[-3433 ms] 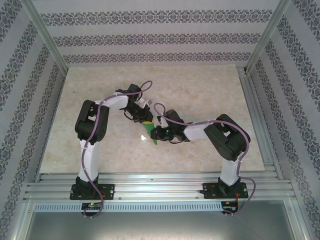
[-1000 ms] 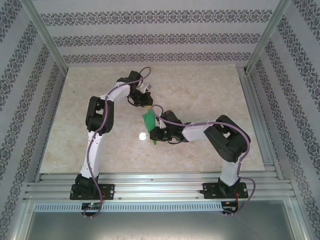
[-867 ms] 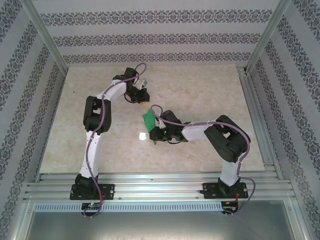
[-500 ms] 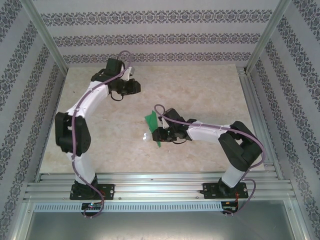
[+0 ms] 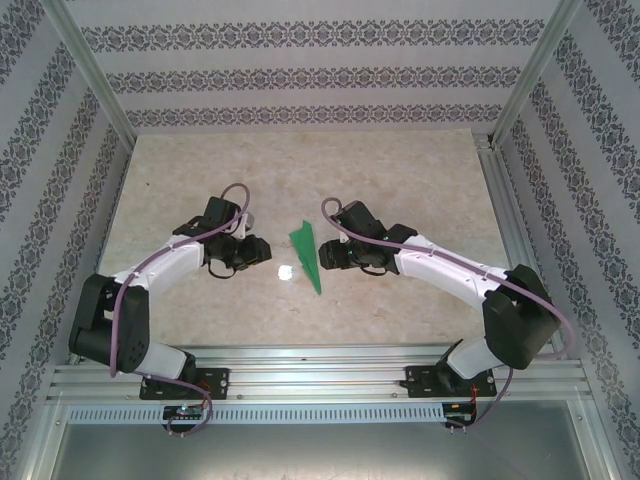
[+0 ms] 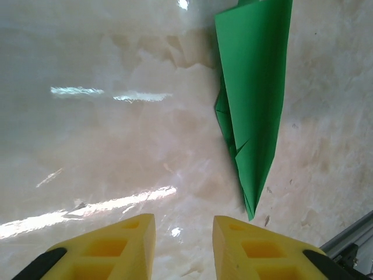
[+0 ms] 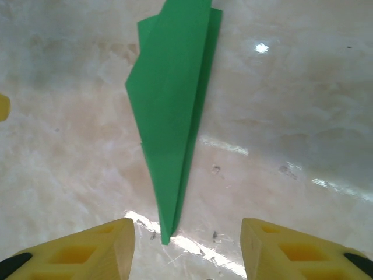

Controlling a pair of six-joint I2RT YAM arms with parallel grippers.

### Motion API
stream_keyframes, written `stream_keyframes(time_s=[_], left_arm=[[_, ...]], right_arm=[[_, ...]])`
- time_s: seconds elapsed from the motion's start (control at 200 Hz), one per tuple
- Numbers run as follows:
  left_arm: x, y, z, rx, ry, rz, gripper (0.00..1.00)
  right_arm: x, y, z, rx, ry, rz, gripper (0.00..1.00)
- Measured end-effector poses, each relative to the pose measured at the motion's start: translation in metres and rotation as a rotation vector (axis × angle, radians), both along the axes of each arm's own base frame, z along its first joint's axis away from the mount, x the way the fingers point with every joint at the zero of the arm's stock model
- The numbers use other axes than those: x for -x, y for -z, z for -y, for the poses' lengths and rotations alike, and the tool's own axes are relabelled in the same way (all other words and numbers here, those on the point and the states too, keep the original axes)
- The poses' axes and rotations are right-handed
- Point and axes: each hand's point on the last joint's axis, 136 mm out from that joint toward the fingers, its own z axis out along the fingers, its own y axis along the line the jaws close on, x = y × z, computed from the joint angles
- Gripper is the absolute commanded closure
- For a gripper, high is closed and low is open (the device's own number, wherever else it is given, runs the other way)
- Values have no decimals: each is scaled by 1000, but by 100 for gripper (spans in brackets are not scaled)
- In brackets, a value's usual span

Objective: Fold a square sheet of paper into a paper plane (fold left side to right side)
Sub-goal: Turn over the paper plane at the center of the table.

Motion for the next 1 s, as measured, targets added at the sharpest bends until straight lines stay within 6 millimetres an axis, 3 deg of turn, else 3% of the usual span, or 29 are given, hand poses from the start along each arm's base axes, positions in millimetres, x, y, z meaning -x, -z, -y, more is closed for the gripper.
stream_keyframes(time_s=[0.25, 0.45, 0.654, 0.999], left_arm=[[-24, 44, 32, 0, -6, -76, 68], [-60, 48, 48, 40, -30, -32, 67], [-77, 53, 60, 85, -30, -26, 68], [-86, 52, 69, 117, -39, -32, 97]], right_arm=[[-1, 10, 9, 70, 21, 11, 47], [14, 18, 23, 85, 26, 3, 47], [20, 19, 30, 87, 33, 6, 47], [25, 22, 34, 83, 35, 10, 47]])
